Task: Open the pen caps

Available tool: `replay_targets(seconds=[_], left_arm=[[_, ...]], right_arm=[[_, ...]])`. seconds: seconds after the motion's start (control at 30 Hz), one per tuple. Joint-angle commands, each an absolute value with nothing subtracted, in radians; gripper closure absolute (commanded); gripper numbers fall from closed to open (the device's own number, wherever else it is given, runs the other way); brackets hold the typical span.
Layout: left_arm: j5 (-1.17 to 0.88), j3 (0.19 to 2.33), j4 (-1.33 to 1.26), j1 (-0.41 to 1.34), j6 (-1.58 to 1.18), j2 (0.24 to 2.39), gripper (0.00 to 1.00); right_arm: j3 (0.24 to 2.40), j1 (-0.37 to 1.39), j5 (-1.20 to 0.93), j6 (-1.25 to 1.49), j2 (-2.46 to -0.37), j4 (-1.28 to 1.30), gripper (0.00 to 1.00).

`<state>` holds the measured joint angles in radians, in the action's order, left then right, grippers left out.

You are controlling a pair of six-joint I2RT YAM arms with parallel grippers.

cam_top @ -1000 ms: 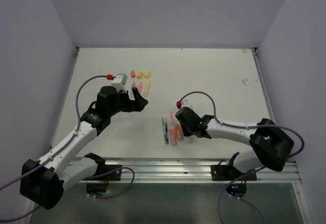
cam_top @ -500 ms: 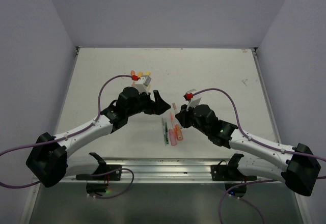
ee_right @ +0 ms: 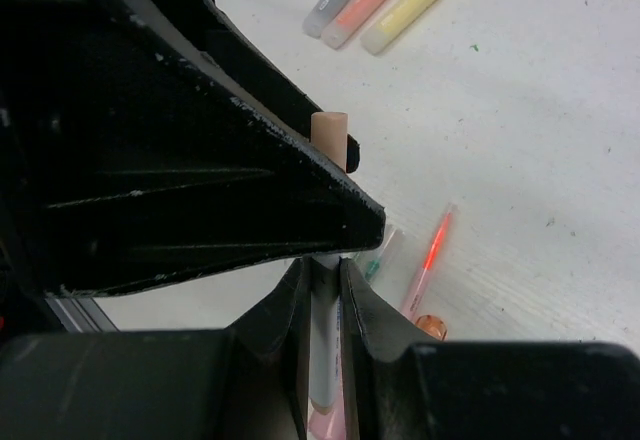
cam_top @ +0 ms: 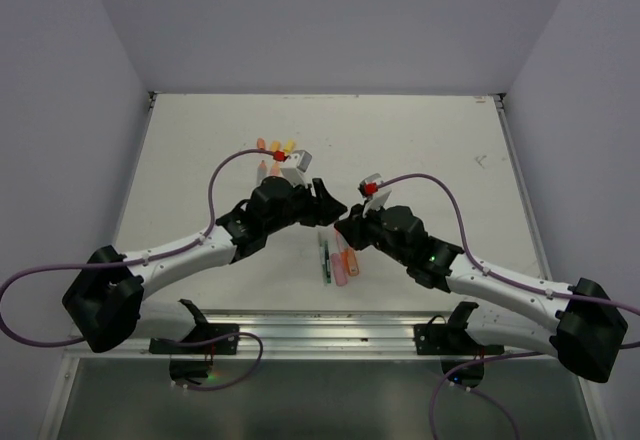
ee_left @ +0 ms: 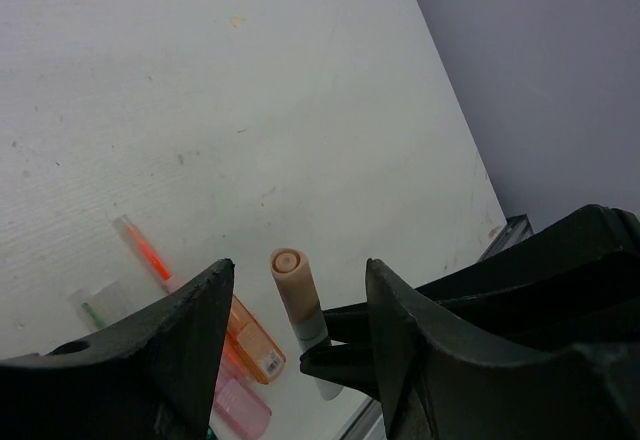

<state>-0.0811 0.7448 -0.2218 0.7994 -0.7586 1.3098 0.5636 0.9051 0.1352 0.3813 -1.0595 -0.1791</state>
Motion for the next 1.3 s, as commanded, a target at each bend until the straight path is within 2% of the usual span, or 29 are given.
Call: replay_targets(seconds=[0.0, 0.17, 0.27, 0.37, 0.4, 0.43, 0.47, 0.6, 0.73, 0.8, 0.9, 1.07, 1.27], left_arm=[[-0.009, 0.776, -0.281, 0.805, -0.793, 1.315, 0.42], [0.029, 0.788, -0.273, 0.807, -0.805, 1.316, 0.54], [0.029, 0.79, -0.271, 0.807, -0.808, 1.321, 0.66], [0.029, 0.792, -0.275, 0.807, -0.815, 1.322, 0.85], [0.028, 0.792, -0.275, 0.807, -0.815, 1.321, 0.97], [0.028, 0.792, -0.275, 0.807, -0.816, 1.322, 1.0], [0.026, 0.792, -0.275, 0.807, -0.818, 1.322, 1.0], [0.008, 0.784, -0.285, 0.807, -0.818, 1.313, 1.0], [-0.028, 0.762, -0.314, 0.807, -0.805, 1.293, 1.0], [-0.034, 0.755, -0.321, 0.807, -0.798, 1.273, 1.0], [-0.035, 0.744, -0.342, 0.807, -0.789, 1.249, 1.0], [-0.005, 0.755, -0.341, 0.805, -0.749, 1.229, 1.0], [0.008, 0.817, -0.37, 0.732, -0.732, 1.221, 1.0]], right_arm=[[0.56, 0.91, 0.124, 0.383, -1.065, -0.249, 1.0], [0.549, 0.911, 0.123, 0.388, -1.068, -0.259, 1.0], [0.549, 0.911, 0.123, 0.388, -1.069, -0.259, 1.0], [0.545, 0.911, 0.124, 0.39, -1.071, -0.262, 1.0], [0.543, 0.911, 0.126, 0.393, -1.069, -0.265, 1.0], [0.537, 0.91, 0.12, 0.396, -1.069, -0.268, 0.96], [0.534, 0.91, 0.118, 0.4, -1.071, -0.281, 0.85], [0.526, 0.911, 0.092, 0.416, -1.089, -0.305, 0.62], [0.526, 0.908, 0.092, 0.428, -1.115, -0.328, 0.51], [0.535, 0.908, 0.095, 0.431, -1.13, -0.331, 0.51], [0.551, 0.91, 0.1, 0.434, -1.149, -0.334, 0.56], [0.558, 0.908, 0.091, 0.422, -1.149, -0.333, 1.0], [0.528, 0.908, 0.054, 0.38, -1.132, -0.31, 1.0]])
